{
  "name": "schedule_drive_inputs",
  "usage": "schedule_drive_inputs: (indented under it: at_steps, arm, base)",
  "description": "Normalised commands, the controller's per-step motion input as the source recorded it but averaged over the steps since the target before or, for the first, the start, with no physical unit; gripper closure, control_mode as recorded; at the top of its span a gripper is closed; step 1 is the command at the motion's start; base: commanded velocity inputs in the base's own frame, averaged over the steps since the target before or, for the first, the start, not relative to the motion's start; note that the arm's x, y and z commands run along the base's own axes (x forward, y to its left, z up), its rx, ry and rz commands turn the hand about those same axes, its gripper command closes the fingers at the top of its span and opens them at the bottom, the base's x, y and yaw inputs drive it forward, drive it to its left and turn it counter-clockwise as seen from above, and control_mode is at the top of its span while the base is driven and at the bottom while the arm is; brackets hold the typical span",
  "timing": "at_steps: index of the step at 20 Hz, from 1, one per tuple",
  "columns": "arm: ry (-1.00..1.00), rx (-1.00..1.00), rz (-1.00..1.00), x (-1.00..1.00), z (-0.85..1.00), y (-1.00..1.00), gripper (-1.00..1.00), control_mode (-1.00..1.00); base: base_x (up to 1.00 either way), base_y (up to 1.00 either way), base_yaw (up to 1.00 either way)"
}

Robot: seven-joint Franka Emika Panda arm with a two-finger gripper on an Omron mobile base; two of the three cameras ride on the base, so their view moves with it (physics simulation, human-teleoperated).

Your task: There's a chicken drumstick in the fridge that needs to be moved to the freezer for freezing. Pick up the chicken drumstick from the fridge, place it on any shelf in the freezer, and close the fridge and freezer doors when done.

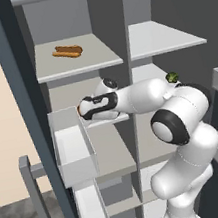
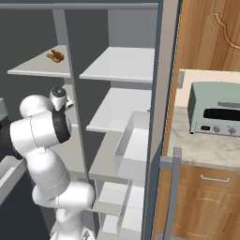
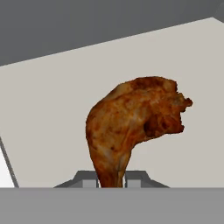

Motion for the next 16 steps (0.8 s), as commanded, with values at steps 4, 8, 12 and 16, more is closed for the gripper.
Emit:
schedule_drive_inputs:
  at_steps: [4, 8, 12, 16]
  arm:
    - [0.0, 0.0, 0.0, 0.47, -0.15, 0.0, 1.0, -1.0]
    - [0.0, 0.0, 0.0, 0.42, -0.23, 0.1, -1.0, -1.0]
    - [0.0, 0.0, 0.0, 0.21, -0.09, 0.04, -1.0, -1.0]
    - [0.0, 0.0, 0.0, -0.03, -0.02, 0.01, -1.0, -1.0]
  base:
    - [0.0, 0.0, 0.0]
    - [0.0, 0.0, 0.0]
    - [0.0, 0.0, 0.0]
    - [0.0, 0.0, 0.0]
